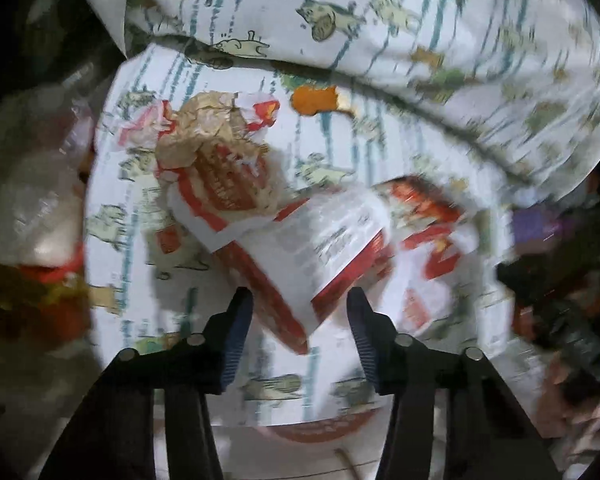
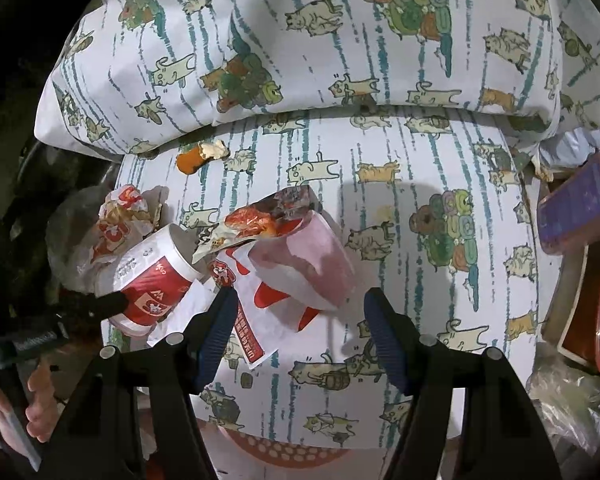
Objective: Collect trash
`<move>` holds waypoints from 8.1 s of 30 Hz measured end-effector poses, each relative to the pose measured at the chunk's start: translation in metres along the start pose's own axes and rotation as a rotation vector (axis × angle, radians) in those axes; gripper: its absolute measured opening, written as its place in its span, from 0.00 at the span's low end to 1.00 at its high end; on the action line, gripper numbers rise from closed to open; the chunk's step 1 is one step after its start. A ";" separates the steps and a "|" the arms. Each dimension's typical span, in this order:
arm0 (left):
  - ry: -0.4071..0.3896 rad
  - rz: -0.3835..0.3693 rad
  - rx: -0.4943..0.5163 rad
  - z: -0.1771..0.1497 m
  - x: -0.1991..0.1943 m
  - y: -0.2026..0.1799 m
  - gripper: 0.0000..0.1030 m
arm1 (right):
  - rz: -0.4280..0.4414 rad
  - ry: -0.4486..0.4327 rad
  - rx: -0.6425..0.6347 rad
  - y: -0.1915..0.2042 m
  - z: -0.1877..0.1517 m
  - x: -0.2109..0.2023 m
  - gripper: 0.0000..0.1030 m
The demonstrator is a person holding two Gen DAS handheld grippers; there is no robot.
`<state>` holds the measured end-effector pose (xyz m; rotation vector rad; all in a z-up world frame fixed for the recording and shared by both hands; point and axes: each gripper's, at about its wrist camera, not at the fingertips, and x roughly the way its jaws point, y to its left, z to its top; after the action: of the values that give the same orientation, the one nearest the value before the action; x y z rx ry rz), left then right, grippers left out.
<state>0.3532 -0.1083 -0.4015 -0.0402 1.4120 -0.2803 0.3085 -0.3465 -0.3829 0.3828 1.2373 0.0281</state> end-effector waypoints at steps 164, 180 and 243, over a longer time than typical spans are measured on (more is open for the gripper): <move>-0.201 0.215 0.233 0.008 -0.022 -0.020 0.85 | 0.040 -0.398 -0.024 0.003 -0.006 -0.074 0.06; -0.561 0.073 0.185 -0.032 -0.144 -0.030 0.64 | 0.066 -0.474 -0.108 0.010 -0.045 -0.120 0.06; -0.285 0.194 0.136 -0.185 -0.025 -0.020 0.81 | -0.081 -0.182 -0.087 0.020 -0.223 -0.009 0.59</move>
<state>0.1655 -0.0964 -0.4036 0.1618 1.1018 -0.2000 0.1031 -0.2696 -0.4294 0.2532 1.0669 -0.0218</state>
